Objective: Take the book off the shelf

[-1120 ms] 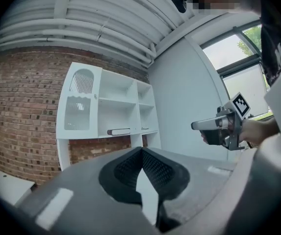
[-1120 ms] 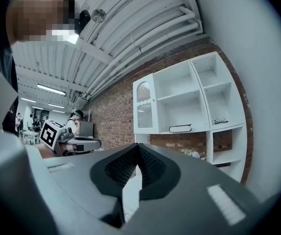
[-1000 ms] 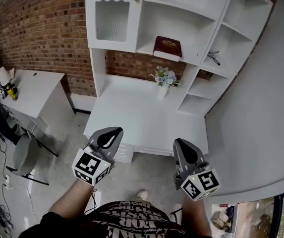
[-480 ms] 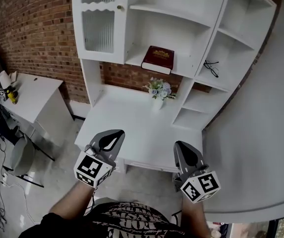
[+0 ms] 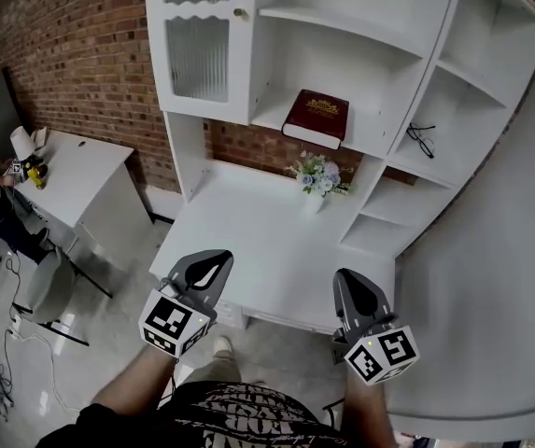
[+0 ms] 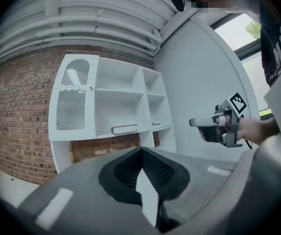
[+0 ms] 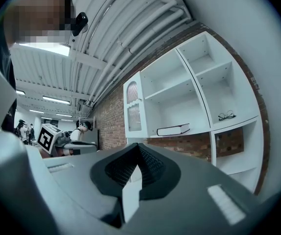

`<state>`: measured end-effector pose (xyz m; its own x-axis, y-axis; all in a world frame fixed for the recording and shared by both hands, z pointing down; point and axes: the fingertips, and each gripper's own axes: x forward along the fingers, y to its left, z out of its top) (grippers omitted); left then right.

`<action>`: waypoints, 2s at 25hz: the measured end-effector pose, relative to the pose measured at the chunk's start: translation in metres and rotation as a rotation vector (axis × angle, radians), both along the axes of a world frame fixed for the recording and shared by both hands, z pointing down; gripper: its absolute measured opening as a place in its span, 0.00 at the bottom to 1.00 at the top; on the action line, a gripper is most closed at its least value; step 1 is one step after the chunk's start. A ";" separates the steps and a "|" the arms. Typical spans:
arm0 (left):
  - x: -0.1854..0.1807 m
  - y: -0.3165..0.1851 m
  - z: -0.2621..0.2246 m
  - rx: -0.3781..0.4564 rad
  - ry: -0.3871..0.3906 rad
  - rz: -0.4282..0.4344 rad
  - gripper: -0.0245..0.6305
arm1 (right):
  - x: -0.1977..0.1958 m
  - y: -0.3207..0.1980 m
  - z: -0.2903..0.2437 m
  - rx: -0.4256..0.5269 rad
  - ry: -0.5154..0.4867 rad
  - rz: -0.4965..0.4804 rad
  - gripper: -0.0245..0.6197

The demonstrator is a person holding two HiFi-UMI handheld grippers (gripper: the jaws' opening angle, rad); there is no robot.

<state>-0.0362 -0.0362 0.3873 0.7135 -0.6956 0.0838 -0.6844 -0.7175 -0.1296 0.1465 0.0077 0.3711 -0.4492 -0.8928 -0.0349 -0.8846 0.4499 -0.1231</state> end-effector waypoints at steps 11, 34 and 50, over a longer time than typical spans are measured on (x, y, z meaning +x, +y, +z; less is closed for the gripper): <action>0.014 -0.078 0.001 -0.007 0.006 0.081 0.04 | 0.007 -0.067 -0.001 -0.014 0.006 0.070 0.07; 0.009 -0.234 0.005 -0.026 0.051 0.227 0.04 | -0.018 -0.196 -0.013 -0.030 0.070 0.190 0.07; 0.057 -0.285 -0.012 0.000 0.052 0.182 0.04 | 0.037 -0.260 -0.036 0.006 0.080 0.158 0.07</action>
